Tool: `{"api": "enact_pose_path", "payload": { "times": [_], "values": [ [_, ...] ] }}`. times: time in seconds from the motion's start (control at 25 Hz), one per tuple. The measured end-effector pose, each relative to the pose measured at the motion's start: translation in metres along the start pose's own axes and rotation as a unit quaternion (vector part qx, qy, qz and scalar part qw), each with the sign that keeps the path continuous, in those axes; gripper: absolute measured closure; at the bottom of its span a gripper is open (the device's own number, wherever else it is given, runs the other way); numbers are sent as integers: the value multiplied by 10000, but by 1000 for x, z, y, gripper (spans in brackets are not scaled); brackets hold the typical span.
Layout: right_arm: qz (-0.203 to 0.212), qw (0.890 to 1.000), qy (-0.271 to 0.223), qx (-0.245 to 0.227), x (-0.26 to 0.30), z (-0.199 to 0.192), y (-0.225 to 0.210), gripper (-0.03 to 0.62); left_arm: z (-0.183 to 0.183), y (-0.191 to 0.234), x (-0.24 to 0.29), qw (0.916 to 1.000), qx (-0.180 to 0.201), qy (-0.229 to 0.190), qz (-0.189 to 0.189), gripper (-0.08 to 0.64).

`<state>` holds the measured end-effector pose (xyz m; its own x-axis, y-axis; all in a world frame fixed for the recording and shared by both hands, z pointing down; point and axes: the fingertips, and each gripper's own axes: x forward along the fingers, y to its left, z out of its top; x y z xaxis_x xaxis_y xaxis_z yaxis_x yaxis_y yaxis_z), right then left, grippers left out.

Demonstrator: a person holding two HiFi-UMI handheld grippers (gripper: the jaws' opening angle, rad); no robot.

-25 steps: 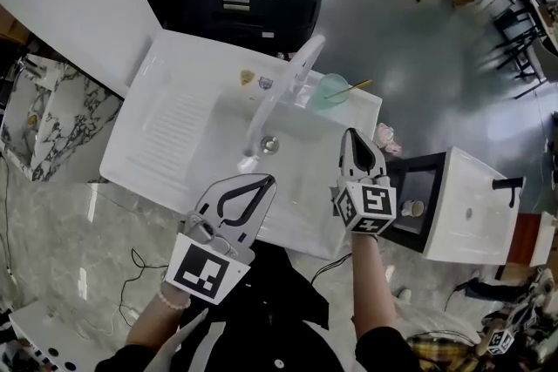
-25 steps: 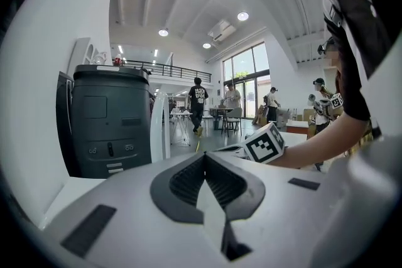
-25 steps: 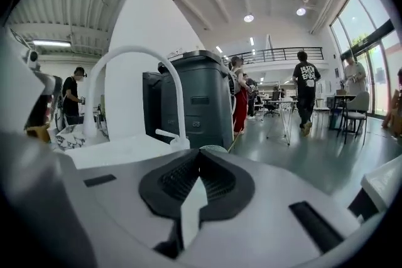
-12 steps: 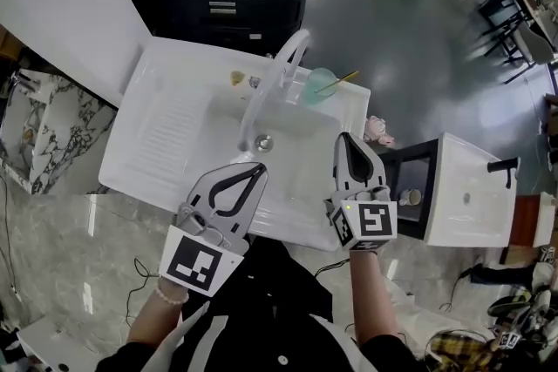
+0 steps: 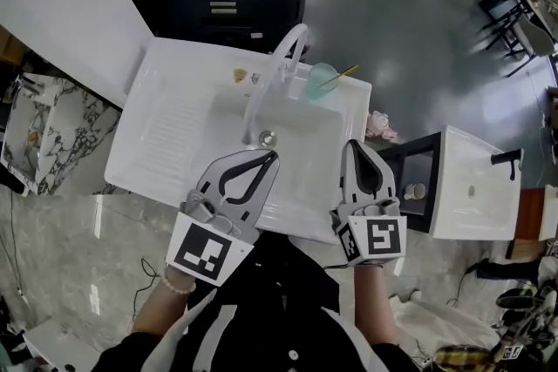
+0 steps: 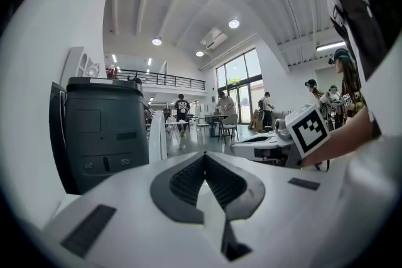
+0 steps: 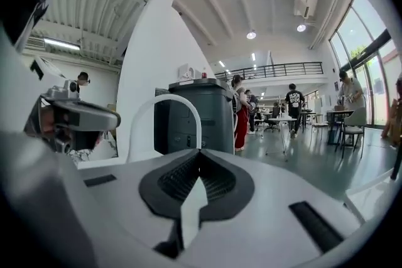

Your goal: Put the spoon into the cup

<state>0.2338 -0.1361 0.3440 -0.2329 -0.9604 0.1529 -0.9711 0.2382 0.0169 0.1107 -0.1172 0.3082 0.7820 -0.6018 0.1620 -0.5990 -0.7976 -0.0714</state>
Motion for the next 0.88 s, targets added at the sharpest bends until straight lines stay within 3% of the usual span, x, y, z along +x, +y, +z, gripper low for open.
{"api": "enact_pose_path", "payload": {
  "times": [0.24,0.88],
  "values": [
    [-78,9997,-218,-41,-11,18,1,591,7,-6,1,9996,254,-61,-114,563],
    [260,9992,-257,-186,-19,27,27,592,11,-5,-2,9993,320,-120,-161,563]
  ]
}}
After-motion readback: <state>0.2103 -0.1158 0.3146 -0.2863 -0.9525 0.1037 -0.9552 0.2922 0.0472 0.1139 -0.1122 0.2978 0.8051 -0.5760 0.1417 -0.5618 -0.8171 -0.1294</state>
